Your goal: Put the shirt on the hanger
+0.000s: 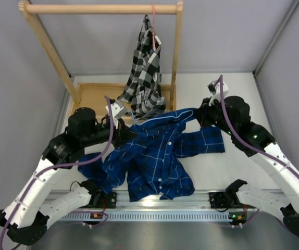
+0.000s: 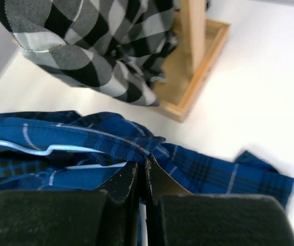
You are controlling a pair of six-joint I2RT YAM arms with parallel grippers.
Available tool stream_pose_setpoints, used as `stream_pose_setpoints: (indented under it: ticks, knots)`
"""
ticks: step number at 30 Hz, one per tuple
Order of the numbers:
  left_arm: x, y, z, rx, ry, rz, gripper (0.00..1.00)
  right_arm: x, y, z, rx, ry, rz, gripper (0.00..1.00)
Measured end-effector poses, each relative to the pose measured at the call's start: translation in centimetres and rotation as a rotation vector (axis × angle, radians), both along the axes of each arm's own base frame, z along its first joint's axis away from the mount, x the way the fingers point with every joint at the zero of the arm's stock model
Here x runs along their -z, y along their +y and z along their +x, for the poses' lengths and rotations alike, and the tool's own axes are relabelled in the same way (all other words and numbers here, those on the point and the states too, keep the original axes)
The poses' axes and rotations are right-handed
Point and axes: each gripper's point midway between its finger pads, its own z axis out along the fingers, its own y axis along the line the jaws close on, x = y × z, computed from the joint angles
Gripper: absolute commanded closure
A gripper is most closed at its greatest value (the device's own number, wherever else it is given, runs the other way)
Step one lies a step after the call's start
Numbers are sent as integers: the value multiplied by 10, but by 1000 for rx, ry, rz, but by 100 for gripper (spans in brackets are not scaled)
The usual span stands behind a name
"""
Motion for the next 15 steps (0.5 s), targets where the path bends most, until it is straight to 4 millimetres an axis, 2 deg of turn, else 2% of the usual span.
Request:
stream_pose_setpoints:
  ticks: [4,8,10,15]
  knots:
    - [-16,7,1,-34,-16,5,100,-15,15,-3,21,-40,-143,100]
    - [-30,9,-2,-39,-5,13,100,-27,55,-24,-90,-67,-138,100]
    - [-29,6,1,-36,17,24,100,-32,57,-29,-93,-83,-133,100]
    - [-16,-1,6,-27,75,47,100,-44,47,-28,-48,-114,-113,100]
